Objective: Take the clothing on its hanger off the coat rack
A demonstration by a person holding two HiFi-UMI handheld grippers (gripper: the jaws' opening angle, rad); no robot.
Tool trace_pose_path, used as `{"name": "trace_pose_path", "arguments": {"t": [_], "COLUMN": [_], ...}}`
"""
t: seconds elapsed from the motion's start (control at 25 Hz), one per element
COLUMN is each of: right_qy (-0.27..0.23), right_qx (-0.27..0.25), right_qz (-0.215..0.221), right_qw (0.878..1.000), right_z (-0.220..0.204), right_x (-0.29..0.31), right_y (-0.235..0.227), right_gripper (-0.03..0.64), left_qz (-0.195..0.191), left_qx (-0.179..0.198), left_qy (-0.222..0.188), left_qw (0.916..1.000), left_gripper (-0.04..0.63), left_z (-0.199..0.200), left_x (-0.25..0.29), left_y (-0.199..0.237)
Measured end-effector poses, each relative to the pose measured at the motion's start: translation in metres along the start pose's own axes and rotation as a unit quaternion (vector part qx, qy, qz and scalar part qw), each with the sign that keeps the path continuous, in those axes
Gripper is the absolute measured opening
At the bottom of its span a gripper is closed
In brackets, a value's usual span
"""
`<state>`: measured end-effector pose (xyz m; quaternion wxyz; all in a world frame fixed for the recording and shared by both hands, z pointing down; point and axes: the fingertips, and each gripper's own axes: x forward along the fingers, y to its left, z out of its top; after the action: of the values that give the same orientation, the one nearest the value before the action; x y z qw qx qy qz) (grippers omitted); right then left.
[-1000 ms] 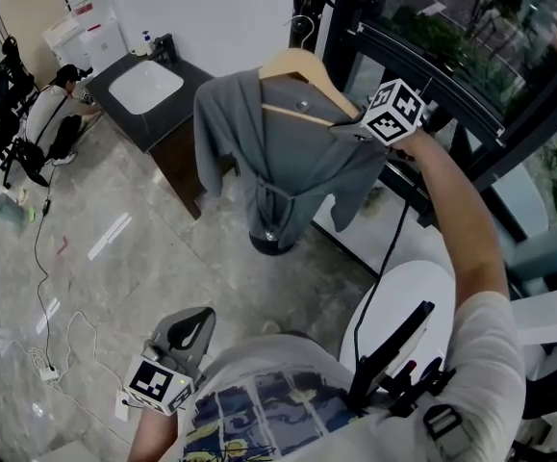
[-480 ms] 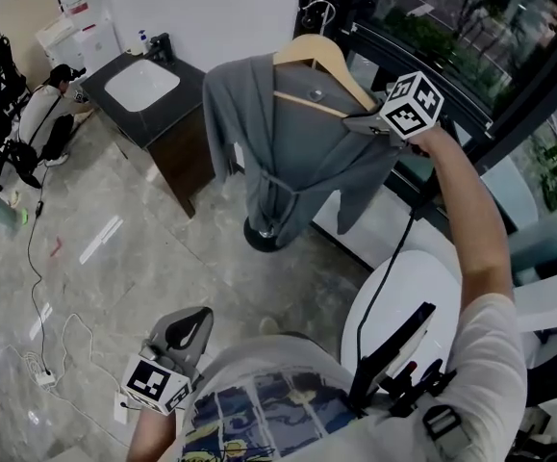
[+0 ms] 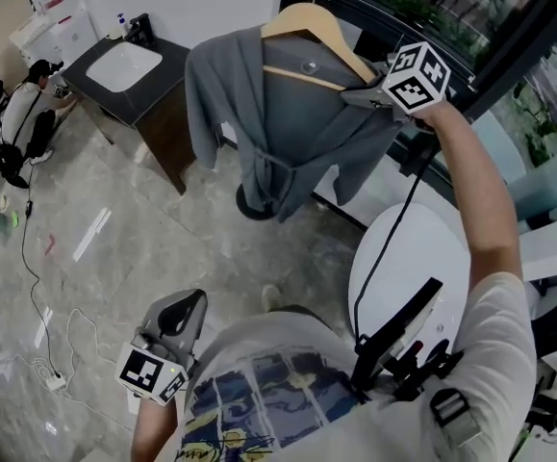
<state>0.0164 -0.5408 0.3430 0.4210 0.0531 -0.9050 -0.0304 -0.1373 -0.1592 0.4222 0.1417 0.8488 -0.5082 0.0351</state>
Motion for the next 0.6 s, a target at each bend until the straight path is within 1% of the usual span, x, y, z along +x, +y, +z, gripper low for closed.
{"name": "trace_pose_path", "arguments": {"t": [0.16, 0.4, 0.6], "right_qy": [-0.002, -0.013, -0.017], "right_qx": [0.003, 0.011, 0.012], "right_qz": [-0.002, -0.006, -0.006], "right_qw": [1.0, 1.0, 1.0], "right_z": [0.003, 0.001, 0.002], "right_x": [-0.006, -0.014, -0.019], "right_y": [0.035, 0.084, 0.126], "right_gripper": [0.04, 0.04, 0.04], "left_qz": [-0.014, -0.021, -0.034], "left_qx": [0.003, 0.019, 0.02], "left_qy": [0.0, 0.007, 0.011], "left_qw": [0.9999, 0.9996, 0.9992], "left_gripper": [0.003, 0.003, 0.003], "left_z": [-0.004, -0.014, -0.021], "left_x": [-0.023, -0.053, -0.076], "left_y": [-0.008, -0.015, -0.025]}}
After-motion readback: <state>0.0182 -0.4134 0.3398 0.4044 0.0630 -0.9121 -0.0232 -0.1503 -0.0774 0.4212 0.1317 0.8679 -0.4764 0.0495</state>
